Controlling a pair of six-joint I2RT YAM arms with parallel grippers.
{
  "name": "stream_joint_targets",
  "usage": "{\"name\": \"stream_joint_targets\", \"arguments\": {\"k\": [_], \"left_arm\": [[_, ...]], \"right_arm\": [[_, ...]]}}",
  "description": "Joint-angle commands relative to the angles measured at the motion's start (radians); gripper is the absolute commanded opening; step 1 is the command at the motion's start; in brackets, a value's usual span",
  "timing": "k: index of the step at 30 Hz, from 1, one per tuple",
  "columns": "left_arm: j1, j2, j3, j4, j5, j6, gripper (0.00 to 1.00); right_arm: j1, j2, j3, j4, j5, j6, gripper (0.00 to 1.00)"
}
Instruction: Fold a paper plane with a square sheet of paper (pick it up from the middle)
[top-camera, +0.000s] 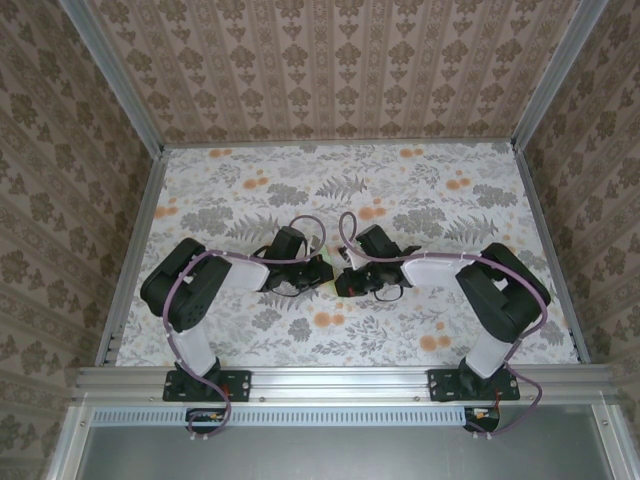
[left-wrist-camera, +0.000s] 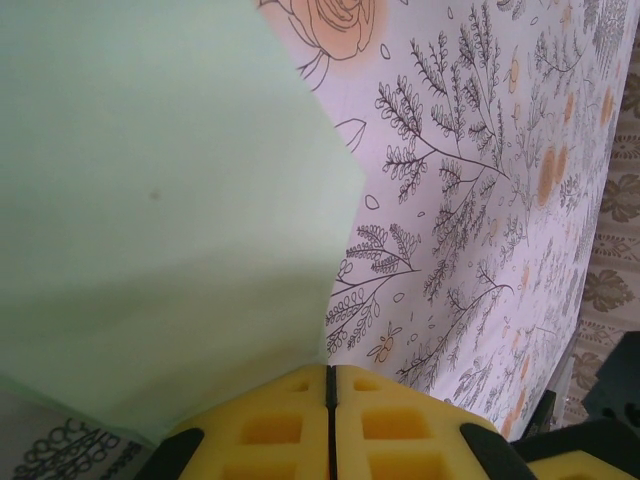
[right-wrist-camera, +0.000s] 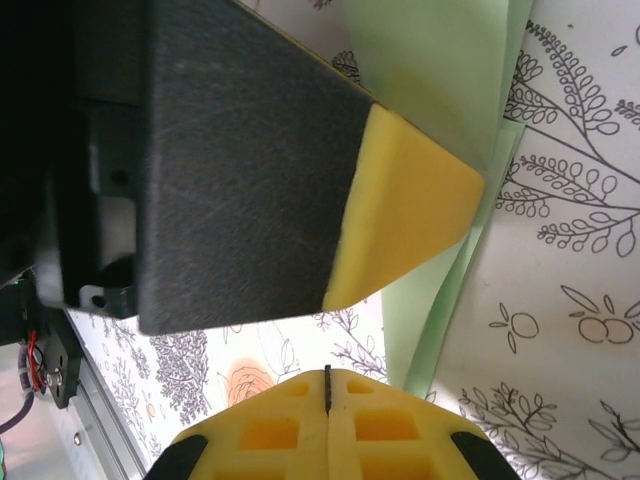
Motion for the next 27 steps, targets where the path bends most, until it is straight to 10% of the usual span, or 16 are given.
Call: {"name": "stream_joint_targets", "arguments": {"k": [1, 27], "left_arm": [[-0.001, 0.035, -0.001, -0.076, -0.032, 0.014, 0.09], [0.002, 0.037, -0.008, -0.1, -0.055, 0.003, 0.07]], "right_arm": [[0.002, 0.03, 0.035, 0.01, -0.007, 0.012, 0.03], [-0.006, -0.019, -0.028, -0.208, 0.006, -0.069, 0.03]]}}
